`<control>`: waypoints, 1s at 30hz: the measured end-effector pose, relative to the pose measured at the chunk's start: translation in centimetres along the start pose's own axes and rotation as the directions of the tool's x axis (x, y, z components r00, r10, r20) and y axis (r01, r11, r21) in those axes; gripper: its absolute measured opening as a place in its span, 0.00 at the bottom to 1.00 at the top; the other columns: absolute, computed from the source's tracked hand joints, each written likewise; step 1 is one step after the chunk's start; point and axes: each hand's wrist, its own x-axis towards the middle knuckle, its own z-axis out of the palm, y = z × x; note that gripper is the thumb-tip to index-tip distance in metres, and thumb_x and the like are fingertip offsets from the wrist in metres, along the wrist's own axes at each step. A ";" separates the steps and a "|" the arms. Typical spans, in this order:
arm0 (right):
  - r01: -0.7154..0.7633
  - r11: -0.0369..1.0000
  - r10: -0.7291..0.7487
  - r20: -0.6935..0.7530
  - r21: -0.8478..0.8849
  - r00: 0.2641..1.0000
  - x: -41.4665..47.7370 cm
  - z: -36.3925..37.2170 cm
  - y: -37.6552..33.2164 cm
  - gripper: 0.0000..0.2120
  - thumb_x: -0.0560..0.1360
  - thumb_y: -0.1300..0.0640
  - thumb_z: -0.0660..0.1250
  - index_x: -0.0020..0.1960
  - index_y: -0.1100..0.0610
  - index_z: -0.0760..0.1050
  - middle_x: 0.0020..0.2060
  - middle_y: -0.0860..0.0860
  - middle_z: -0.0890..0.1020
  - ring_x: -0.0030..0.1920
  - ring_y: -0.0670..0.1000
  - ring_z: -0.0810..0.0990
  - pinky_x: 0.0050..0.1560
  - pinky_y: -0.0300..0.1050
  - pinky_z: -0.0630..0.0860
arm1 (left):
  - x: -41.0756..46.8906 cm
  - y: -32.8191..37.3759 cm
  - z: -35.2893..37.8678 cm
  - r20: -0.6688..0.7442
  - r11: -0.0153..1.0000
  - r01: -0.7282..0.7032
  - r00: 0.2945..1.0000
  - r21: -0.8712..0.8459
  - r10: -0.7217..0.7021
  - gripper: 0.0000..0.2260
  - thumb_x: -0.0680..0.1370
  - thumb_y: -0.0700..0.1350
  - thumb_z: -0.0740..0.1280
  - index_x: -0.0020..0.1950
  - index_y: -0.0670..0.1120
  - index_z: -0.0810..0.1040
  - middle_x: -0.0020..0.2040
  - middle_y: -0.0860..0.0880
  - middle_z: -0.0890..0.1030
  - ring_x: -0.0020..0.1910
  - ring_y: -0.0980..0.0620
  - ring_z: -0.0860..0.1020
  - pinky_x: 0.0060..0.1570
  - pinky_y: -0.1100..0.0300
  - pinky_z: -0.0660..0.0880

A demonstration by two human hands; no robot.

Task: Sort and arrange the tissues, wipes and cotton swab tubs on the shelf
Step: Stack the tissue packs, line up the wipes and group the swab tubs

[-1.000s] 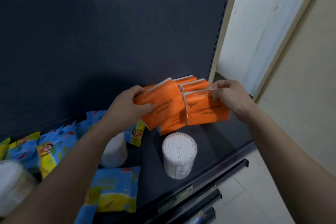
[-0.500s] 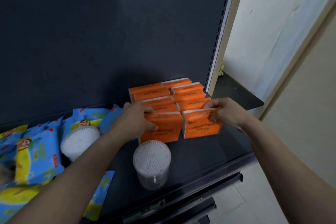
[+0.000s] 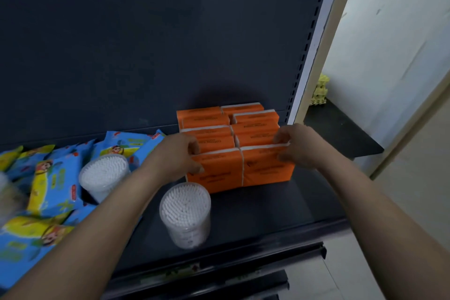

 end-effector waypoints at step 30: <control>0.592 0.700 -0.379 0.495 -0.398 0.781 9.3 10.0 -23.4 0.38 0.70 0.54 0.71 0.76 0.48 0.57 0.73 0.52 0.63 0.70 0.59 0.63 0.69 0.52 0.65 | 0.8 -18.6 -8.9 -0.111 0.979 0.201 0.973 -0.030 -0.203 0.19 0.69 0.45 0.74 0.58 0.43 0.76 0.55 0.45 0.79 0.54 0.47 0.76 0.51 0.58 0.70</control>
